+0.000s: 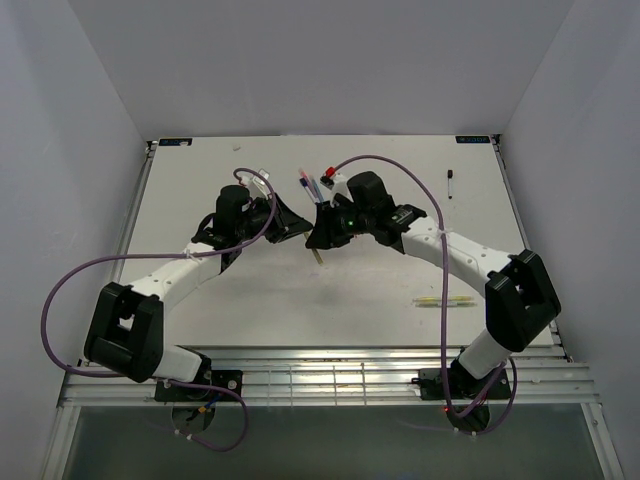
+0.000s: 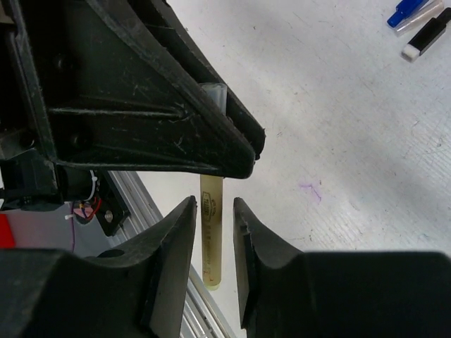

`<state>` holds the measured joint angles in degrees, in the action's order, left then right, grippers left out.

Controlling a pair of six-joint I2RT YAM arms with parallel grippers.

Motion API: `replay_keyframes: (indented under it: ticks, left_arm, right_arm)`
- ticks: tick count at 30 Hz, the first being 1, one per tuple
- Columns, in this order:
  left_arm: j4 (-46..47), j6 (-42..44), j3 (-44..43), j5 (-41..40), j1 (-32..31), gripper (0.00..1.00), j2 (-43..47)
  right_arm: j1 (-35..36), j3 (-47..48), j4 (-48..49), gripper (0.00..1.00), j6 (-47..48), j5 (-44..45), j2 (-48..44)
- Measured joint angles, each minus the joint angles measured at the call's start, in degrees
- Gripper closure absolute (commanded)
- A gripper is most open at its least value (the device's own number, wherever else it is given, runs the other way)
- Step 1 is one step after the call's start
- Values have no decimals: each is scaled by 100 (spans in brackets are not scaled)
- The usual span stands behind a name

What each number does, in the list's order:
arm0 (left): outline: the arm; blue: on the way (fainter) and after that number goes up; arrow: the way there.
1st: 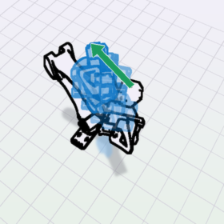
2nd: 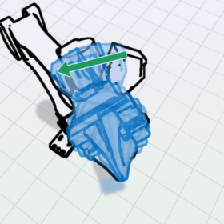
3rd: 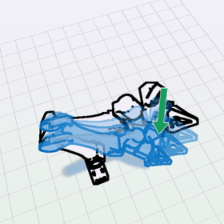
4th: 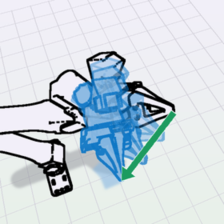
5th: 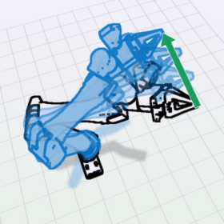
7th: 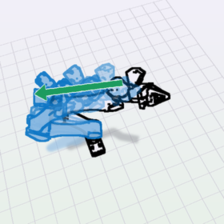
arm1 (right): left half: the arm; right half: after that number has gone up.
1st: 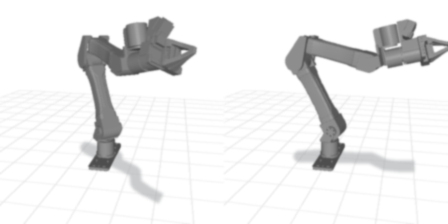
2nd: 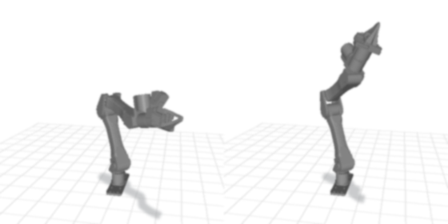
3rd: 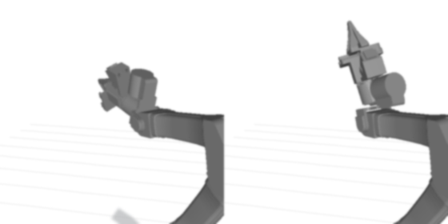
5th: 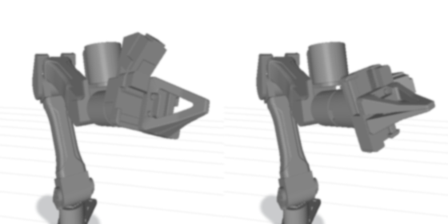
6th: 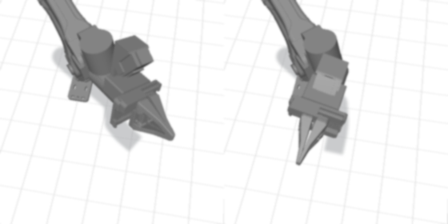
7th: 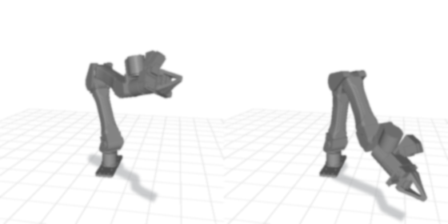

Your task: Open the pen caps

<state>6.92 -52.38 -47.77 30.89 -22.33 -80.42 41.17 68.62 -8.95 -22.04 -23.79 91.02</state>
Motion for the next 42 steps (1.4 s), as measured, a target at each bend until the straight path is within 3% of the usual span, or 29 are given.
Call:
replay_keyframes:
  ticks: [3,5,10,11,18,22,25,33,42]
  left_arm:
    - [-4,13,0,2,-2,100,0]
    - [-44,44,0,-20,-2,100,-2]
    - [-348,33,-125,-225,7,100,-92]
    - [-516,59,-219,-315,4,100,-142]
    - [-2155,-214,-1635,-1987,103,100,-651]
    - [-2291,-358,-1939,-2022,358,100,-780]
    - [-2376,-184,-2131,-2006,459,100,-940]
    - [-2933,1143,-2726,-2063,442,100,-1779]
    - [-3429,2221,-3270,-2500,437,100,-3195]
  right_arm:
    - [0,28,31,76,4,-31,109]
    - [0,31,66,92,13,-94,173]
    - [46,125,-9,92,83,20,278]
    - [116,190,-120,92,162,269,306]
    - [1591,960,-1139,92,737,4481,846]
    - [1709,717,-1316,92,925,5222,903]
    - [1235,365,-1241,92,935,4682,737]
    - [-1071,-15,-866,92,896,2697,433]
    - [-2111,625,-737,92,1104,1377,1346]
